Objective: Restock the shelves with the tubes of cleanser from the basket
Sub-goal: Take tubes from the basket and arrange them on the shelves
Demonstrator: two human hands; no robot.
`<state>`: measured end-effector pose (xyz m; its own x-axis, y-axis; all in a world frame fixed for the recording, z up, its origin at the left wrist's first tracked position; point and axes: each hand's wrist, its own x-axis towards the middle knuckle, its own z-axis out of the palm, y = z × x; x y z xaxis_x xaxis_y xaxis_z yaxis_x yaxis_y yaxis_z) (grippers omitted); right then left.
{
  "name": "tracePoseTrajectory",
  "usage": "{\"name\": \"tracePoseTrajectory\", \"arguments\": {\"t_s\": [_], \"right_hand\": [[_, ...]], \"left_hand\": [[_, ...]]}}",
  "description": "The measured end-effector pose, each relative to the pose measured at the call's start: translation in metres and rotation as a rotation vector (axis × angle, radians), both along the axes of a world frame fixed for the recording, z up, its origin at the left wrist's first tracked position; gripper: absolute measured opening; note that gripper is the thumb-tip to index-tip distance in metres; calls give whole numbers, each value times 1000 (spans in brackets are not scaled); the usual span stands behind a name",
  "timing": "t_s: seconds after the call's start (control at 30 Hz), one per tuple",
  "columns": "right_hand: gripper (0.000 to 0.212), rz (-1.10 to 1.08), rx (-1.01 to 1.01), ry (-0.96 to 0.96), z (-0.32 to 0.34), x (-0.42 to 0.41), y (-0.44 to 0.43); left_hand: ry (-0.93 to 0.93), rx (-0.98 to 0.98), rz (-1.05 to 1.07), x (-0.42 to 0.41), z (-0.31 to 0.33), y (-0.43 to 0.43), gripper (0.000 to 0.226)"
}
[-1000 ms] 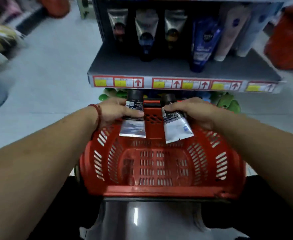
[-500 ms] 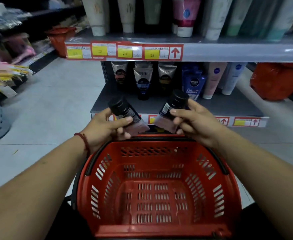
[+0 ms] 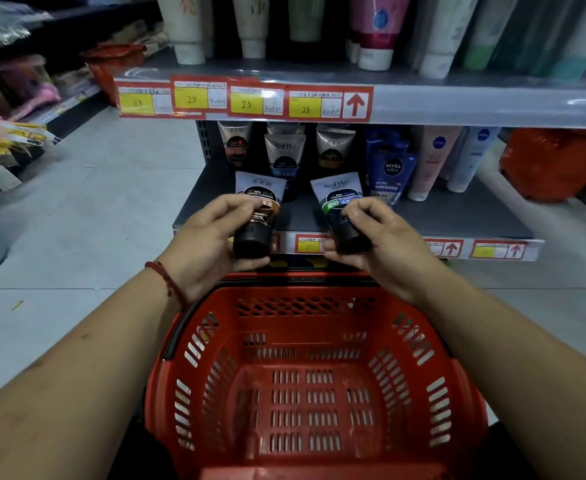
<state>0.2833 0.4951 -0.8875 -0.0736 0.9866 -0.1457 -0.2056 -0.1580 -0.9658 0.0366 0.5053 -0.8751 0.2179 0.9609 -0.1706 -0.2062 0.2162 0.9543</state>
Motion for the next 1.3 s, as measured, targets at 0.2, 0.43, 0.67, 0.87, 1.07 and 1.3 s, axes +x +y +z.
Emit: {"name": "tracePoseTrajectory", "arguments": {"t_s": [0.2, 0.43, 0.67, 0.87, 1.07, 1.3], "right_hand": [[35, -26, -27, 26, -3, -4, 3], [34, -51, -67, 11, -5, -4, 10], [29, -86, -33, 16, -9, -2, 16], [32, -108, 88, -220, -5, -7, 30], [38, -87, 122, -305, -3, -27, 66], [38, -76, 142, -319, -2, -30, 83]], "left_hand": [[-115, -75, 90, 13, -8, 4, 61], [-79, -73, 117, 13, -10, 6, 36], [-95, -33, 226, 6, -6, 16, 19], [3, 43, 232, -13, -8, 30, 5], [96, 98, 155, -33, -16, 49, 33], [71, 125, 117, -27, -25, 62, 34]]}}
